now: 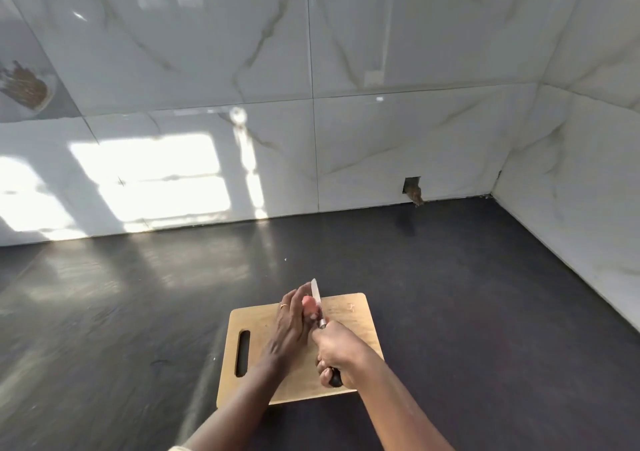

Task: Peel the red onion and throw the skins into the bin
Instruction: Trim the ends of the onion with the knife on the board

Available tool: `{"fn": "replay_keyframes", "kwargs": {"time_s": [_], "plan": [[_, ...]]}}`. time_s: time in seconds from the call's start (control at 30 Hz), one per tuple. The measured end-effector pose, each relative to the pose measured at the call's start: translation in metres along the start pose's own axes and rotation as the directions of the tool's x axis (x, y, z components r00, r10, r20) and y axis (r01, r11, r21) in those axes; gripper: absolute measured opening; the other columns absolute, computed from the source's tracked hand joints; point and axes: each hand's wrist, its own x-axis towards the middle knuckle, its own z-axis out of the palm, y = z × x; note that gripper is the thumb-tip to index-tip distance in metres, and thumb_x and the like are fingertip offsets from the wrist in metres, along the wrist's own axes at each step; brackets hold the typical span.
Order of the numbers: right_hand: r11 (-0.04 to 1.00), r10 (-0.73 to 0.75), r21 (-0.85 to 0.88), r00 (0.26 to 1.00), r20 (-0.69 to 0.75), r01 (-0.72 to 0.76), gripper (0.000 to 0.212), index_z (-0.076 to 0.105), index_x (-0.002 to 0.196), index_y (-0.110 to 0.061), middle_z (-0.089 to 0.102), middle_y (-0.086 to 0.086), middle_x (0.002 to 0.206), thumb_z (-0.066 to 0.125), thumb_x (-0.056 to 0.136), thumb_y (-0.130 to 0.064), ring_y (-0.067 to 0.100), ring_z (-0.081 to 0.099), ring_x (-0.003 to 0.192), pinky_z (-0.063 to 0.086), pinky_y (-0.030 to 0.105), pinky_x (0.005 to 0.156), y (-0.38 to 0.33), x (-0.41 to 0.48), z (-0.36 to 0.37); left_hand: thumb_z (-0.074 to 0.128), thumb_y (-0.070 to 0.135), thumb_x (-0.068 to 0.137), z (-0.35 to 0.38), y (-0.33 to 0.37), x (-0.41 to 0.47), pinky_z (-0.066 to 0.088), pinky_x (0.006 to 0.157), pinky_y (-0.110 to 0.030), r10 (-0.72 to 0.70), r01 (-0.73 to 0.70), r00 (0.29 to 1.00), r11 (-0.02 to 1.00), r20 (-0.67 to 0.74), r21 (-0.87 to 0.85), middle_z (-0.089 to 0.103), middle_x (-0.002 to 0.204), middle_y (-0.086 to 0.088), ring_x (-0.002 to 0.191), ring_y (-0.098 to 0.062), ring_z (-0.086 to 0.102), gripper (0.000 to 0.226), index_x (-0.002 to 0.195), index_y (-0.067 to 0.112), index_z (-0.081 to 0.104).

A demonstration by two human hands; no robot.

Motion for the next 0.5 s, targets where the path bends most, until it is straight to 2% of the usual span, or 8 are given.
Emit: {"fn": "replay_keyframes", "kwargs": {"time_s": [0.1,0.17,0.23,0.3,0.37,0.43,0.5], "plan": [[0.987,-0.037,-0.16,0.997,-0.065,0.027,0.042,0.043,0.12,-0.019,0.034,0.003,0.061,0.02,0.09,-0.004,0.01,0.034,0.044,0.027,0.019,0.038,0.003,0.003,0.005,0.017,0.056,0.08,0.001,0.006,0.001,0.027,0.087,-0.017,-0.098,0.098,0.993,0.995,-0.07,-0.004,0.049,0.113,0.002,0.103,-0.014,0.047,0.07,0.131,0.017,0.042],[0.962,-0.073,-0.269,0.991,-0.109,0.041,0.039,0.042,0.121,-0.013,0.039,0.005,0.067,0.022,0.09,-0.002,0.013,0.038,0.048,0.03,0.024,0.039,0.008,0.011,0.008,0.014,0.05,0.085,0.006,0.006,0.007,0.028,0.083,-0.023,-0.106,0.117,0.987,0.99,-0.123,0.084,0.06,0.1,-0.005,0.094,-0.024,0.055,0.062,0.112,0.013,0.056],[0.954,-0.078,-0.298,0.987,-0.144,0.032,0.036,0.042,0.119,-0.013,0.042,0.006,0.076,0.024,0.09,-0.002,0.015,0.041,0.051,0.032,0.024,0.039,0.011,0.015,0.011,0.014,0.042,0.086,0.012,0.004,0.015,0.026,0.077,-0.022,-0.167,0.182,0.97,0.981,-0.179,0.072,0.064,0.089,-0.009,0.085,-0.029,0.057,0.057,0.094,0.009,0.06],[0.963,-0.084,-0.265,0.986,-0.145,0.043,0.031,0.042,0.113,-0.015,0.044,0.008,0.079,0.025,0.091,-0.002,0.016,0.043,0.051,0.032,0.023,0.037,0.013,0.015,0.013,0.016,0.037,0.087,0.012,0.007,0.02,0.026,0.073,-0.019,-0.263,0.266,0.949,0.964,-0.172,-0.008,0.063,0.089,-0.012,0.084,-0.029,0.054,0.05,0.087,0.009,0.058],[0.989,-0.073,-0.133,0.991,-0.112,0.058,0.022,0.042,0.104,-0.016,0.041,0.006,0.07,0.024,0.094,-0.008,0.014,0.041,0.047,0.031,0.022,0.036,0.014,0.01,0.015,0.022,0.034,0.086,0.009,0.009,0.021,0.032,0.075,-0.023,-0.245,0.247,0.951,0.969,-0.191,-0.011,0.063,0.093,-0.018,0.085,-0.032,0.054,0.044,0.09,0.006,0.057],[0.998,-0.063,-0.011,0.994,-0.087,0.062,0.021,0.043,0.097,-0.018,0.037,0.004,0.064,0.023,0.095,-0.012,0.011,0.036,0.045,0.029,0.021,0.035,0.014,0.008,0.019,0.017,0.04,0.083,0.004,0.013,0.02,0.037,0.077,-0.032,-0.23,0.228,0.955,0.973,-0.188,-0.034,0.061,0.092,-0.018,0.087,-0.034,0.054,0.058,0.093,0.001,0.058],[0.998,-0.052,0.037,0.995,-0.08,0.055,0.02,0.043,0.095,-0.019,0.034,0.003,0.061,0.024,0.096,-0.013,0.01,0.033,0.043,0.027,0.019,0.035,0.012,0.009,0.022,0.014,0.043,0.086,0.001,0.009,0.02,0.032,0.076,-0.028,-0.298,0.284,0.937,0.954,-0.18,-0.1,0.059,0.092,-0.014,0.089,-0.031,0.052,0.057,0.092,0.007,0.058]]}}
